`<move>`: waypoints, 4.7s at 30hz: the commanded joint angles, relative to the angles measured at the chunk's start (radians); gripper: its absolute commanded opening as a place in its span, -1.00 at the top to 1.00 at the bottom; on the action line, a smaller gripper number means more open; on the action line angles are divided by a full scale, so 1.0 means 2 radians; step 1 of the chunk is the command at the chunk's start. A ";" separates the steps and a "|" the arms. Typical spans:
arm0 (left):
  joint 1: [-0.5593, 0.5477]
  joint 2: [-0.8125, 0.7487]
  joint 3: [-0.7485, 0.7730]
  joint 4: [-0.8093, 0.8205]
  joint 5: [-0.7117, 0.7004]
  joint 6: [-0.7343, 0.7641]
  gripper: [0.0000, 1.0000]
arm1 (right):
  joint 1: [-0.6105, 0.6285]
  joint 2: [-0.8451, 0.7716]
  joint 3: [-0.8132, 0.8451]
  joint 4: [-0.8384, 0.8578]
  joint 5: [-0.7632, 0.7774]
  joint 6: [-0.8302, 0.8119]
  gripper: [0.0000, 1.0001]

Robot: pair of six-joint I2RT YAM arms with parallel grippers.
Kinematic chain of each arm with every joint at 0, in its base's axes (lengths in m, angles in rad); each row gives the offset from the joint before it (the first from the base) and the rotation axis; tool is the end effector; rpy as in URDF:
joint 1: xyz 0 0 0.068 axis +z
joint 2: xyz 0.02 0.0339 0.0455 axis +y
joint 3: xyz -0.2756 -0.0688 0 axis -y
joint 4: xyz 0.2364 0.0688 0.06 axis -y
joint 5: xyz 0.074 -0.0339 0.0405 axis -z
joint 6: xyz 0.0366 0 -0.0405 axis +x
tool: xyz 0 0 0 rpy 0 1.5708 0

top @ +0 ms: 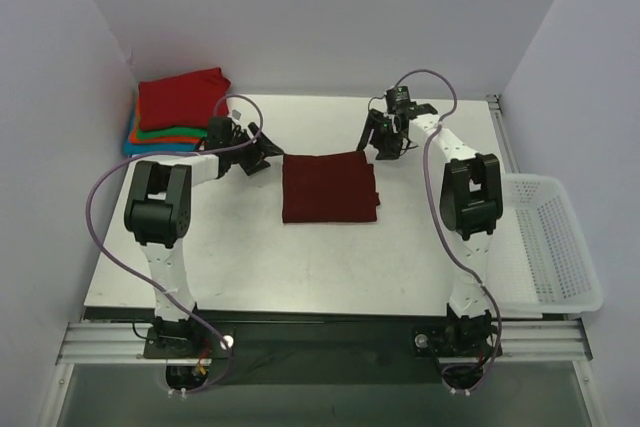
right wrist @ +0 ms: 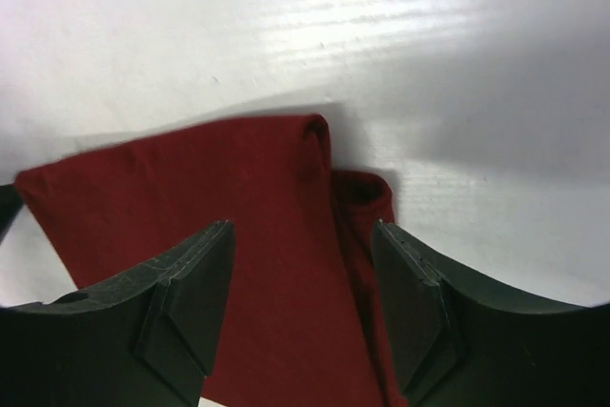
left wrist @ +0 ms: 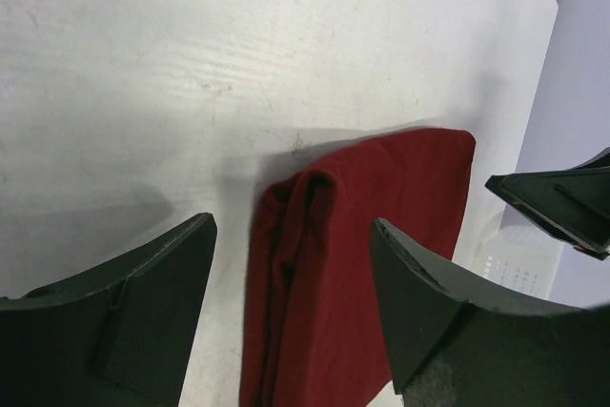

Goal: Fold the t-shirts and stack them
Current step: Fold the long partially folded tshirt into a neat square, then put the neatly folded tshirt into the corner of the board with the left arm

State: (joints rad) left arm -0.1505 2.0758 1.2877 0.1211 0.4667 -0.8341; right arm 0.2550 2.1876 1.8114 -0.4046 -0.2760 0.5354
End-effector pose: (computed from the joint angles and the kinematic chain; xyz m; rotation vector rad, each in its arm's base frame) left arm 0.4389 -0.0832 0.1634 -0.5326 2.3063 -1.0320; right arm 0.4803 0.1355 0.2304 0.1997 2.4191 0.6996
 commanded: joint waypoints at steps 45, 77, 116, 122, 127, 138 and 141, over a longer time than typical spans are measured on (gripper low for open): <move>-0.124 -0.007 0.042 -0.271 -0.260 0.129 0.87 | 0.028 -0.101 -0.273 0.124 -0.055 0.049 0.24; -0.038 0.209 0.632 -0.411 -0.546 0.371 1.00 | 0.107 -0.269 -0.374 0.061 0.031 0.039 -0.14; 0.134 0.142 0.675 -0.314 -0.388 0.358 1.00 | 0.145 -0.226 -0.402 0.056 0.058 0.048 -0.12; 0.150 0.146 0.662 -0.308 -0.378 0.353 1.00 | 0.149 -0.217 -0.398 0.056 0.060 0.049 -0.12; 0.163 0.162 0.652 -0.302 -0.362 0.343 1.00 | 0.152 -0.208 -0.393 0.056 0.061 0.048 -0.12; 0.167 0.167 0.656 -0.306 -0.335 0.284 -0.95 | 0.159 -0.239 -0.385 0.046 0.087 0.025 -0.16; 0.163 0.106 0.567 -0.266 -0.314 0.239 -0.95 | 0.159 -0.260 -0.385 0.041 0.100 0.021 -0.18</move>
State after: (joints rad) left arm 0.1734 2.4184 2.5004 -0.5190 -0.2245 -0.2558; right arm 0.5648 1.7363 1.0248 -0.2710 -0.1364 0.6041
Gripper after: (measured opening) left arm 0.971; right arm 0.584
